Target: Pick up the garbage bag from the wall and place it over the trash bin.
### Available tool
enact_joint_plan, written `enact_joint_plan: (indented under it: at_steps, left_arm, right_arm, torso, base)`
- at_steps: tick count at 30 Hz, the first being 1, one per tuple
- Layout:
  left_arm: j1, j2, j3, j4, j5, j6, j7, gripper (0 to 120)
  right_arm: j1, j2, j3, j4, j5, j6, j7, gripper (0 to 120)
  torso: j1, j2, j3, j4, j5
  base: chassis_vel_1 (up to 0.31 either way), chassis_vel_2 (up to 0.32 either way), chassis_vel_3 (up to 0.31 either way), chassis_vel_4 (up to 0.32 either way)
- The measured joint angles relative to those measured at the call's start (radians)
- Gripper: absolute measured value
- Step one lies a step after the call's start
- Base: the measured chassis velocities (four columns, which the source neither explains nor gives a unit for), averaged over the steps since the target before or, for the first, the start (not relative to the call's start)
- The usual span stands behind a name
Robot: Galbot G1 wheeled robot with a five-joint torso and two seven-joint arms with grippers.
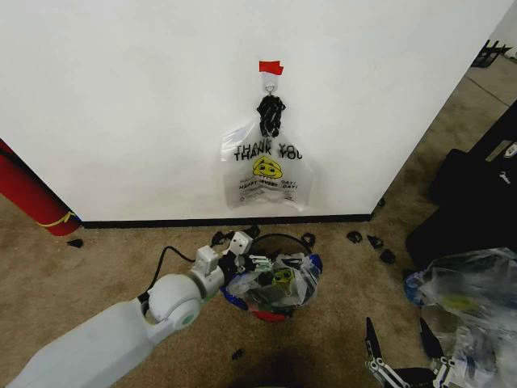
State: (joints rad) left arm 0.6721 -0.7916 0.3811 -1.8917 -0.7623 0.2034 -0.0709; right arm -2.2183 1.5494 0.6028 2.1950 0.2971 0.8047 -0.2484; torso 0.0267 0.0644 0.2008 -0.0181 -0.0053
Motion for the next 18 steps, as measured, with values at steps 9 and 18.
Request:
enact_joint_plan:
  at_steps: [9, 18]
  left_arm:
    - [-0.134, -0.053, 0.043, 0.154, -0.093, 0.064, 0.062, 100]
    - [-0.215, -0.091, 0.05, 0.269, -0.082, 0.18, 0.21, 99]
  right_arm:
    - [-0.005, 0.001, 0.003, -0.019, 0.002, 0.017, -0.003, 100]
    - [-0.011, -0.001, 0.006, -0.002, 0.0, -0.01, -0.008, 100]
  torso:
    - [0.0, 0.0, 0.0, 0.0001, 0.0001]
    - [0.0, 0.0, 0.0, 0.0001, -0.0001]
  base:
    - [0.0, 0.0, 0.0, 0.0]
    - [0.0, 0.0, 0.0, 0.0]
